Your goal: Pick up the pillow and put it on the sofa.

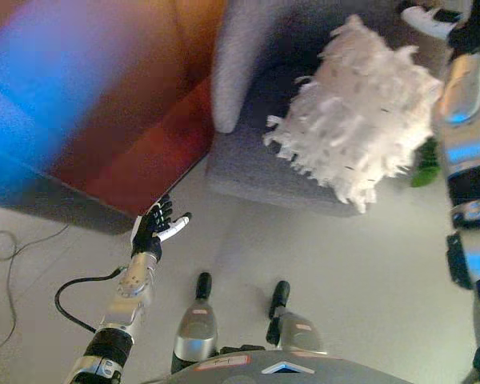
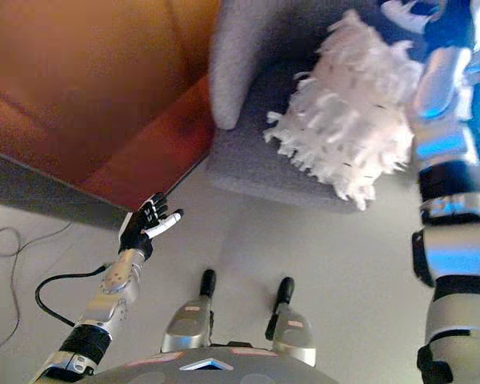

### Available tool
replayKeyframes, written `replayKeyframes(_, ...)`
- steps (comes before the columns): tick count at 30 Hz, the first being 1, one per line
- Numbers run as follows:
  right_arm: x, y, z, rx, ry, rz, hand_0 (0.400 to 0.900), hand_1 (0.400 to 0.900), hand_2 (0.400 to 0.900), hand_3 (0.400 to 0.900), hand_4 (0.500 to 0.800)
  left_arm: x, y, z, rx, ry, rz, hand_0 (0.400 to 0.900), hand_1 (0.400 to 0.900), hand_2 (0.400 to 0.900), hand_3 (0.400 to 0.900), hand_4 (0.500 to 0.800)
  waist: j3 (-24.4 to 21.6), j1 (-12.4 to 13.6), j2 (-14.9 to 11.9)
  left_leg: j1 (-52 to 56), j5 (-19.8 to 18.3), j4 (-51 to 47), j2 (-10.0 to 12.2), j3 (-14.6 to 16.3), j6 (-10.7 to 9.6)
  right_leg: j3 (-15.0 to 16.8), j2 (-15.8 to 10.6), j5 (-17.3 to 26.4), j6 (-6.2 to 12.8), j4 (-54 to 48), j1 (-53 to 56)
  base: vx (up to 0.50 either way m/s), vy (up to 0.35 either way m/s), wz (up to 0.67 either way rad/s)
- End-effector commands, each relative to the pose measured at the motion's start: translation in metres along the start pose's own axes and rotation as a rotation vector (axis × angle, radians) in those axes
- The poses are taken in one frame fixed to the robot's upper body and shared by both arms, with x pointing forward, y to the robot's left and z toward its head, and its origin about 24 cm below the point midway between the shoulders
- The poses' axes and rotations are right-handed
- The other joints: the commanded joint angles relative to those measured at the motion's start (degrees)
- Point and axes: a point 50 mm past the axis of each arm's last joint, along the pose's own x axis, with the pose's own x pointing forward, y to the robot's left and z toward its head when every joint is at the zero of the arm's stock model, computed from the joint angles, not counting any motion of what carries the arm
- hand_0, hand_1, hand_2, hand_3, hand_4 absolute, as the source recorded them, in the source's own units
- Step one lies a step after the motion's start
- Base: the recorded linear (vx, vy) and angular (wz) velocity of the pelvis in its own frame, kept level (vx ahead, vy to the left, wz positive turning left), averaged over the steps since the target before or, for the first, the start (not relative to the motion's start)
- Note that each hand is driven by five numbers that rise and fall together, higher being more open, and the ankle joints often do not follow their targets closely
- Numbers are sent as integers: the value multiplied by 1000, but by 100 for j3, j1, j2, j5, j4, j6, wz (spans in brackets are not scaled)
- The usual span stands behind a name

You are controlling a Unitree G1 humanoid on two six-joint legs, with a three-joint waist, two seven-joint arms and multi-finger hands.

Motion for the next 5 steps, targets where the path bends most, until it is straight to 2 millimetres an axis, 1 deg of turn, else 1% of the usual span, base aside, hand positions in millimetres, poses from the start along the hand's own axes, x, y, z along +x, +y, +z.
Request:
replayKeyframes(1, -27, -9, -9, -31, -62, 22, 900, 900, 900, 900, 800, 2, -1, 18, 20, -114, 11, 900, 900, 900, 900, 800, -715, -288, 38, 38, -517, 499, 51, 4, 121, 22, -240, -132, 375, 146, 201, 3, 42, -26)
replayKeyframes(3, -48, -12, -13, -23, -65, 63, 900, 900, 900, 900, 800, 2, 0, 19, 19, -118, 11, 900, 900, 900, 900, 800, -769, -394, 41, 134, -572, 517, 73, 77, 122, 76, -238, -158, 381, 160, 240, -6, 31, -23)
replayKeyframes(5, -68, -8, -16, 24, -58, 86, 900, 900, 900, 900, 800, 2, -2, 20, 7, -124, 4, 900, 900, 900, 900, 800, -809, -495, 33, 162, -560, 572, 79, 152, 131, 128, -260, -127, 375, 175, 238, -57, 12, -17)
